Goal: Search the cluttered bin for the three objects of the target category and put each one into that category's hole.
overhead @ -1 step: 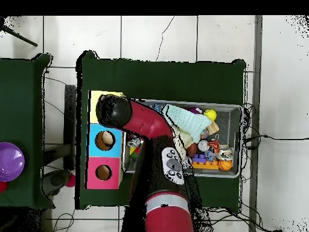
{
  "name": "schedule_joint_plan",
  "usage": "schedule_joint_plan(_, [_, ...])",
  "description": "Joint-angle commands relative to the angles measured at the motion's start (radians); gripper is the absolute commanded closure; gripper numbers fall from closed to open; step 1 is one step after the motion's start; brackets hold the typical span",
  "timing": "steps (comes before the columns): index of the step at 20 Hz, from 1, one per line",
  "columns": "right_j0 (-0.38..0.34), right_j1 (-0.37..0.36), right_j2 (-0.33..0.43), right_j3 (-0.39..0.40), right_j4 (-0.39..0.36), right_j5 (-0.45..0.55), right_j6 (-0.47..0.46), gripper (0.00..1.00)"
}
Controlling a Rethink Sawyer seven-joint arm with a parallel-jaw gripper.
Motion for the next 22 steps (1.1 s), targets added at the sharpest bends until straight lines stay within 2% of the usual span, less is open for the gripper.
schedule_joint_plan(1, [-0.042,0.027,0.122,0.131,0.055,0.113,0.179,1.0])
schedule_joint_plan(11, [-0.087,-0.016,0.201,0.217,0.107,0.133,0.161,1.0])
schedule_joint_plan(18, [-0.101,-0.023,0.236,0.248,0.115,0.088,0.16,1.0])
schedule_joint_plan(22, [-0.104,0.003,0.25,0.237,0.119,0.012,0.165,1.0])
